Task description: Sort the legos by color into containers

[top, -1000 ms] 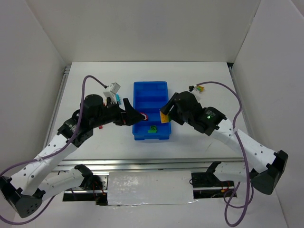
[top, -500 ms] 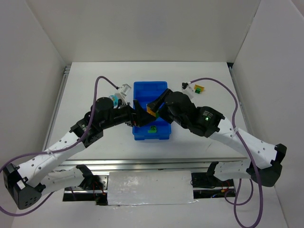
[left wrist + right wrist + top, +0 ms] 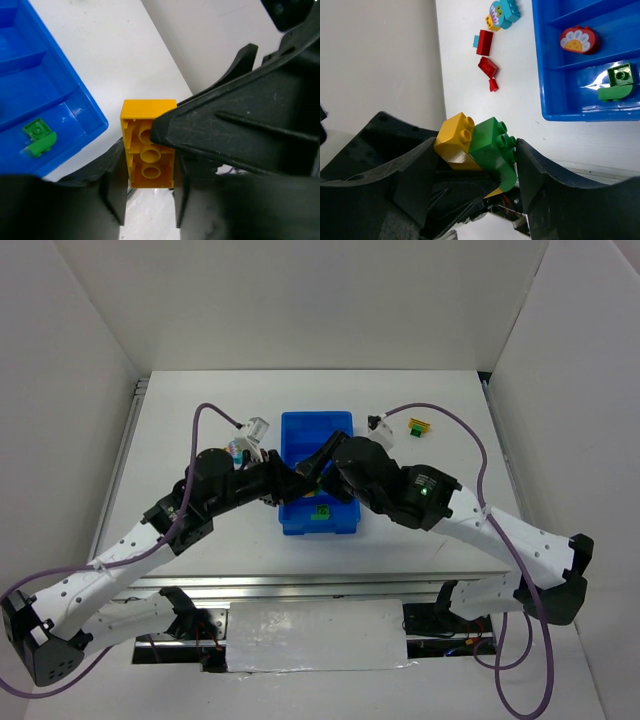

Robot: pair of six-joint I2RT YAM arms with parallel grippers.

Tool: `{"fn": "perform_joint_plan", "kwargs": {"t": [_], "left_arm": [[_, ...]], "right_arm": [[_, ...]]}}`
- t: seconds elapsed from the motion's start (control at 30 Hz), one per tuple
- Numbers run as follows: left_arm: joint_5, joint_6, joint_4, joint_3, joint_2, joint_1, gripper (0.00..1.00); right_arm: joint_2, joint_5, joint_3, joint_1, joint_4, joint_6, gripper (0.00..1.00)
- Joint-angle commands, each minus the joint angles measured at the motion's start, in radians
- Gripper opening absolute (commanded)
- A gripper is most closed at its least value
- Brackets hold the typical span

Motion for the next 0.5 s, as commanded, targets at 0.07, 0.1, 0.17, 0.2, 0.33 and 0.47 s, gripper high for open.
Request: {"fn": "perform_joint_plan", "kwargs": {"t": [0.07,0.1,0.17,0.2,0.33,0.47], "left_arm": [[0.028,0.033,0.07,0.05,0.007,-0.004,0.02],[0.034,0.035,0.067,0.051,0.009,-0.004,0.0],[0.043,0.041,0.07,0.043,0.001,-0.003,0.0],[0.046,0.043,0.076,0.037,-0.002,-0.004,0.0],[0.043,0.064,0.064,0.025,-0.036,-0.003,0.0],[0.078,0.115,0.007,0.053,-0.049,-0.003,0.0]], "right_arm": [[-0.001,0.007,0.032,0.011,0.041,0.011,0.01],[-0.01,-0.003,0.011,0.01,0.079,-0.015,0.04],[-0.046,-0.02,-0.032,0.011,0.166,-0.053,0.3],[-0.058,-0.045,-0.046,0.005,0.188,-0.076,0.47],[-0.133,-0.118,-0.095,-0.058,0.223,-0.127,1.0],[-0.294,-0.345,-0.301,-0.223,0.442,-0.293,0.99]]}}
